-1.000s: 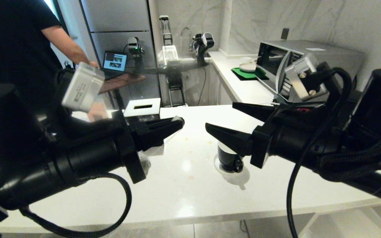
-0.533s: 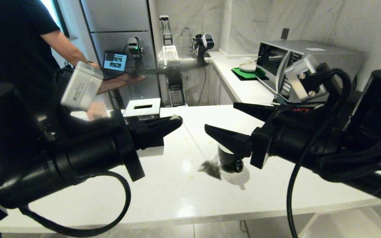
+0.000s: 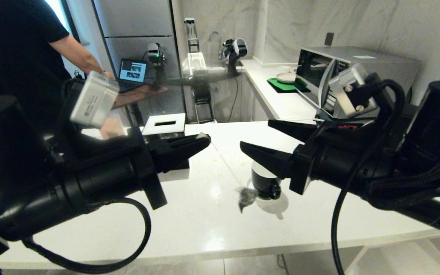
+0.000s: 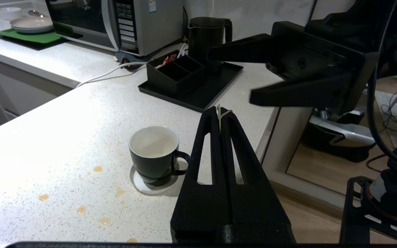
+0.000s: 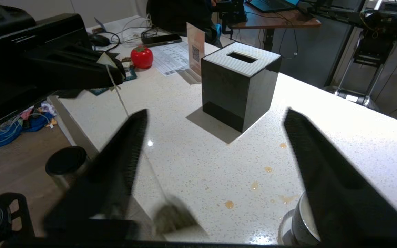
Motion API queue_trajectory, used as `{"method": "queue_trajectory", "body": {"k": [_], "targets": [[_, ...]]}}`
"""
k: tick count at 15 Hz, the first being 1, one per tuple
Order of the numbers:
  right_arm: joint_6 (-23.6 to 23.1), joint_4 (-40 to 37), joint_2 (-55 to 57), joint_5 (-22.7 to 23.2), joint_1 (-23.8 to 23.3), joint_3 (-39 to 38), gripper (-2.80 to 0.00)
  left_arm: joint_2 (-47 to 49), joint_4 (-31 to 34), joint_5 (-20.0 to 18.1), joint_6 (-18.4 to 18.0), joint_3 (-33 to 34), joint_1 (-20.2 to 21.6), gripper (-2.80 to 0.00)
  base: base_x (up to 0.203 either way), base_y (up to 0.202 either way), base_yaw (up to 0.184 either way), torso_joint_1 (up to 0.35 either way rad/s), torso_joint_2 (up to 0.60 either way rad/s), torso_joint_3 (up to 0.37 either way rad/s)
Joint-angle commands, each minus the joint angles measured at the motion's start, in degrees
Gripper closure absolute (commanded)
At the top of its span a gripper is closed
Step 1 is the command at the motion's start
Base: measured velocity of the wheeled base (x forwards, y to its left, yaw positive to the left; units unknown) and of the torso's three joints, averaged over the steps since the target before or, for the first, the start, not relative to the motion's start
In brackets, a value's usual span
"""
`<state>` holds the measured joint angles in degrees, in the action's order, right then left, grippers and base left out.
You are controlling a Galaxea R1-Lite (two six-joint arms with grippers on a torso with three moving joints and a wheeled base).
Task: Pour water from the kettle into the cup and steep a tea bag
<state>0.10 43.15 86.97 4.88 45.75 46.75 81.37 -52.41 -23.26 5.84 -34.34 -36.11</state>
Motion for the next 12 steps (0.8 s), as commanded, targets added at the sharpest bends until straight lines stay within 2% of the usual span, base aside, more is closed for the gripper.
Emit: {"method": "queue_trajectory", "body": {"k": [1,4,7,10,12], "targets": [[0.02,0.26,0.04,0.05,-0.05,0.01,0.00,0.10,-0.33,-0.12,0.05,-0.02,-0.01,0.00,0.000,0.000,0.000,0.000,0.00,0.000],[-0.10,0.26,-0.02,-0.13,-0.79,0.09,0.00,0.10,-0.33,-0.12,0.05,0.06,-0.01,0.00,0.000,0.000,0.000,0.000,0.00,0.000],[-0.36,0.26,-0.60,-0.13,-5.76,0.14,0.00,0.11,-0.33,-0.12,0.05,0.06,0.07,0.00,0.000,0.000,0.000,0.000,0.00,0.000],[-0.78,1.67,-0.72,-0.19,-14.56,0.07,0.00,0.19,-0.33,-0.12,0.05,-0.11,0.16,0.00,0.000,0.000,0.000,0.000,0.00,0.000],[-0.57,4.38,-0.46,-0.12,-24.27,-0.35,0.00,0.09,-0.33,-0.10,0.03,-0.02,0.25,0.00,0.000,0.000,0.000,0.000,0.00,0.000]]}}
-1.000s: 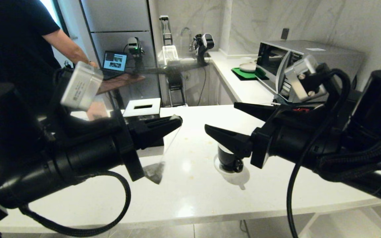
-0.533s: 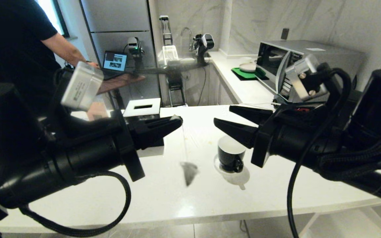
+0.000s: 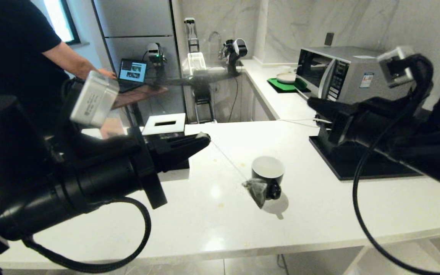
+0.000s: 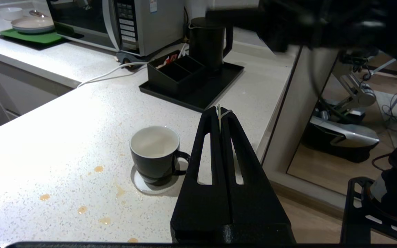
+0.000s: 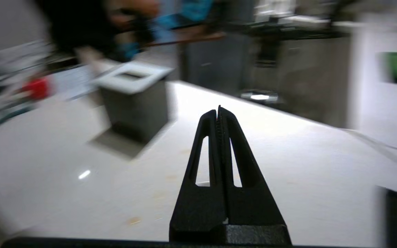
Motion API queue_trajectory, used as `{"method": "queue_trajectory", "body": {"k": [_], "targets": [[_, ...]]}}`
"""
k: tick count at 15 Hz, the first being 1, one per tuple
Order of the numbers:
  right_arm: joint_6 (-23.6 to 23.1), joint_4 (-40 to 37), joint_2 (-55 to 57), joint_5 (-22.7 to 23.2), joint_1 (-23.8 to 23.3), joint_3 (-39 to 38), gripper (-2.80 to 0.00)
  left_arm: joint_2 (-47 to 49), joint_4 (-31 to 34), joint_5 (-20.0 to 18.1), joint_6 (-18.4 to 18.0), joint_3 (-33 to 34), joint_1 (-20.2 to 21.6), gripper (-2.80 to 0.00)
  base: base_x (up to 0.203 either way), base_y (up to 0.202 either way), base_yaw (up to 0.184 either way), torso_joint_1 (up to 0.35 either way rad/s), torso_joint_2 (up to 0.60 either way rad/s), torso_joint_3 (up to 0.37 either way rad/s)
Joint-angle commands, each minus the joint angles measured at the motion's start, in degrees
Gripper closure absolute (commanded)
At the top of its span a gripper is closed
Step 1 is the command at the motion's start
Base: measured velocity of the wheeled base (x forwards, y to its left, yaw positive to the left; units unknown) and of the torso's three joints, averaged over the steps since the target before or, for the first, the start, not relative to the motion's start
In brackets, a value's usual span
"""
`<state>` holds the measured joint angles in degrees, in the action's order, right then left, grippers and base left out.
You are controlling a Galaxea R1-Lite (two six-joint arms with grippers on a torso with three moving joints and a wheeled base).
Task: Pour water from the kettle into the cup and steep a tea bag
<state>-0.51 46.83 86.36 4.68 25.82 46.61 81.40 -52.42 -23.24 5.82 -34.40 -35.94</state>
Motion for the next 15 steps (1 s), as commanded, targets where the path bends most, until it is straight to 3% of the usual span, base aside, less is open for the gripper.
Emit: {"method": "queue_trajectory", "body": {"k": [1,3,4,8,15], "targets": [[0.14,2.08,0.22,0.16,-9.31,-0.81,0.00,-0.06,-0.31,-0.06,0.05,0.11,0.17,0.00,0.000,0.000,0.000,0.000,0.00,0.000],[0.37,6.41,0.11,0.30,-19.89,-4.16,0.00,-0.52,-0.31,-0.06,0.06,0.20,1.28,0.00,0.000,0.000,0.000,0.000,0.00,0.000],[0.46,9.30,-0.26,0.32,-22.59,-7.34,0.00,-0.54,-0.31,-0.06,0.05,0.60,1.57,0.00,0.000,0.000,0.000,0.000,0.00,0.000],[0.35,16.26,-7.02,0.47,-23.87,-22.10,0.00,-0.45,-0.31,-0.06,0.07,1.13,1.84,0.00,0.000,0.000,0.000,0.000,0.00,0.000],[-0.97,15.64,-19.52,0.10,-24.16,-40.87,0.00,-0.27,-0.11,-0.06,0.07,1.69,2.45,0.00,0.000,0.000,0.000,0.000,0.00,0.000]]}}
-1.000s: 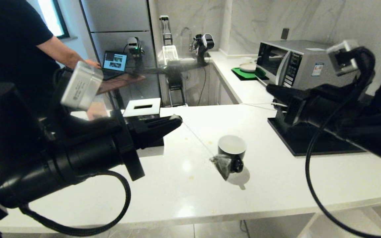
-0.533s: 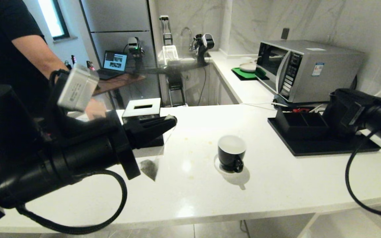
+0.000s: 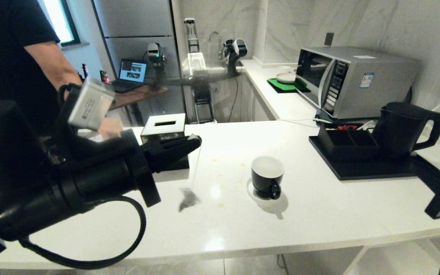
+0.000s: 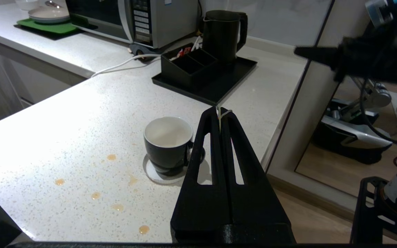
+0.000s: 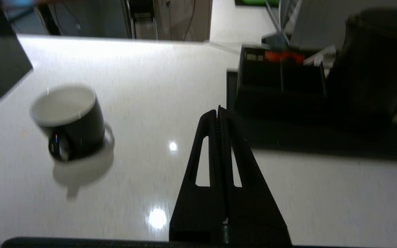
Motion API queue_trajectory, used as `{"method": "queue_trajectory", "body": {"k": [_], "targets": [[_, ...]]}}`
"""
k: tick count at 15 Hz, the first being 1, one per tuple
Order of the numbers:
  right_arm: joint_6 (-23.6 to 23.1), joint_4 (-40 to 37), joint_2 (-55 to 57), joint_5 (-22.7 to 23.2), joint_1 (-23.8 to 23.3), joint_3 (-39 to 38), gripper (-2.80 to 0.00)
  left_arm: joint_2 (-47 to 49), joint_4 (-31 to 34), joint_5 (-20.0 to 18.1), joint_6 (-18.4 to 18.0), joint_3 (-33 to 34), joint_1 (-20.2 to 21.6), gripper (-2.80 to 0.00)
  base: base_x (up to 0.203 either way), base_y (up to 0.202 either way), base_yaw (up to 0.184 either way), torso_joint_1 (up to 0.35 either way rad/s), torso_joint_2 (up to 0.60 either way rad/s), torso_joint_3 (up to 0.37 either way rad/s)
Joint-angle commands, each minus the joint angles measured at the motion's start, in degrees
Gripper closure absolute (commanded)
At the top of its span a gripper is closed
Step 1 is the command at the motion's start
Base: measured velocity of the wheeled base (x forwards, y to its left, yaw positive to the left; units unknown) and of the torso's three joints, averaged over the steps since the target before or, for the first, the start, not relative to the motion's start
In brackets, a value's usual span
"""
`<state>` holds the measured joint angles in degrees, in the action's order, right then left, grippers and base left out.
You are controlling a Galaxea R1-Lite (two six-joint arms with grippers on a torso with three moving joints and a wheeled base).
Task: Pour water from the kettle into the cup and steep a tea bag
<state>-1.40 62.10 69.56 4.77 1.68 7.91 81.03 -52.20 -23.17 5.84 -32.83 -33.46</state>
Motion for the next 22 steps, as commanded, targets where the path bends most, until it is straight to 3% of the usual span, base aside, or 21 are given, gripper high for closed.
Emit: {"method": "queue_trajectory", "body": {"k": [1,3,5,7,13,17,22], "targets": [[-0.64,0.26,-4.30,-0.01,-0.11,-4.90,0.00,0.08,-0.36,-0.12,0.05,0.49,-0.02,0.00,0.000,0.000,0.000,0.000,0.00,0.000],[-1.70,-1.42,-7.10,-0.88,-0.87,-7.91,0.00,-0.17,-0.36,-0.12,0.05,1.12,-0.02,0.00,0.000,0.000,0.000,0.000,0.00,0.000],[-4.23,-6.87,-10.15,-4.48,-2.42,-7.91,0.00,-0.38,-0.45,-0.12,0.05,1.74,-0.02,0.00,0.000,0.000,0.000,0.000,0.00,0.000],[-4.73,-11.98,-16.40,-5.08,-2.51,-7.91,0.00,-0.96,-0.27,-0.12,0.14,2.24,-0.02,0.00,0.000,0.000,0.000,0.000,0.00,0.000],[-4.65,-43.15,-40.55,-5.22,-2.49,-7.91,0.00,-0.96,-0.36,-0.20,0.14,2.24,0.77,0.00,0.000,0.000,0.000,0.000,0.00,0.000],[-4.91,-58.03,-50.52,-5.27,-2.47,-7.91,0.00,-1.38,-0.30,-0.20,0.14,3.18,0.68,0.00,0.000,0.000,0.000,0.000,0.00,0.000],[-2.07,-62.63,-58.63,-5.30,-1.90,-7.91,0.00,-2.37,-0.18,-0.20,0.23,4.35,0.68,0.00,0.000,0.000,0.000,0.000,0.00,0.000]]}}
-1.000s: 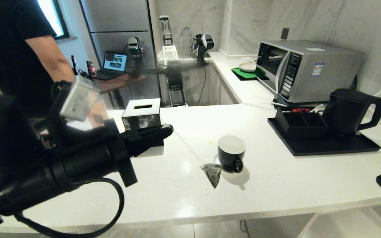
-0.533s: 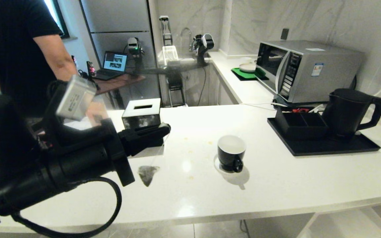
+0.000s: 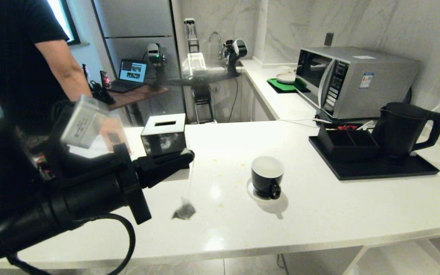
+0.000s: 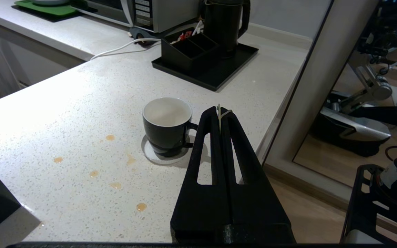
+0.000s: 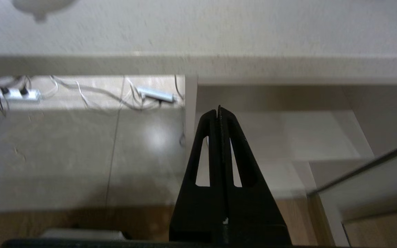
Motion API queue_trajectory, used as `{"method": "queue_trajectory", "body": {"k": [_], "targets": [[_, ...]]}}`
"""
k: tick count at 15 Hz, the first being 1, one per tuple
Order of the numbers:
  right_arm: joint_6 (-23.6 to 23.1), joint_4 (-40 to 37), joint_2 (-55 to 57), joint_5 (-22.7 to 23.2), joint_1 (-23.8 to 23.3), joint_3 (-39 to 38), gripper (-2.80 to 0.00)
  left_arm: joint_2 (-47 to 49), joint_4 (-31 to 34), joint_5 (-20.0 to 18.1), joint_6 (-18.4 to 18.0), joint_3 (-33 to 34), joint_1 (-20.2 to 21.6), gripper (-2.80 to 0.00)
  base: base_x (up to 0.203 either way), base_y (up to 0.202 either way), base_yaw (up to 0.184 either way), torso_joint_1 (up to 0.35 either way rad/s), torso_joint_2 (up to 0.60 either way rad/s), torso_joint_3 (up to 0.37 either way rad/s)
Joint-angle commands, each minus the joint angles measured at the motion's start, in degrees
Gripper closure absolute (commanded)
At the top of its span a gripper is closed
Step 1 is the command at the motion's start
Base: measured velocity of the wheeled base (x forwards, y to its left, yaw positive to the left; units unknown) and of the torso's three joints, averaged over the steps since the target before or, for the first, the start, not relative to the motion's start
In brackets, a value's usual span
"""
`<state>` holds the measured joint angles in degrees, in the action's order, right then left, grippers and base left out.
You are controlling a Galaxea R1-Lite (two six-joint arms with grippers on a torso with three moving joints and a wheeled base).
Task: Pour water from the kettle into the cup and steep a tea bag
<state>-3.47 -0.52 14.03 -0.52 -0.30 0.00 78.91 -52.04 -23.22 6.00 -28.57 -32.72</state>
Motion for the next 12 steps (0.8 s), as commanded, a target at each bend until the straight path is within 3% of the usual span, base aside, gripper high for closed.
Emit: {"method": "queue_trajectory", "body": {"k": [1,4,12], "targets": [[0.15,-0.16,-5.94,0.07,0.14,0.03,0.00,-0.25,-0.34,-0.16,0.07,0.01,-0.06,0.00,0.000,0.000,0.000,0.000,0.00,0.000],[0.18,0.13,-13.95,-0.02,0.14,0.01,0.00,-0.02,-0.27,-0.16,0.07,-0.24,0.02,0.00,0.000,0.000,0.000,0.000,0.00,0.000],[2.66,0.25,-13.94,-0.18,0.14,0.00,0.00,1.29,0.01,-0.16,0.07,0.19,0.06,0.00,0.000,0.000,0.000,0.000,0.00,0.000]]}}
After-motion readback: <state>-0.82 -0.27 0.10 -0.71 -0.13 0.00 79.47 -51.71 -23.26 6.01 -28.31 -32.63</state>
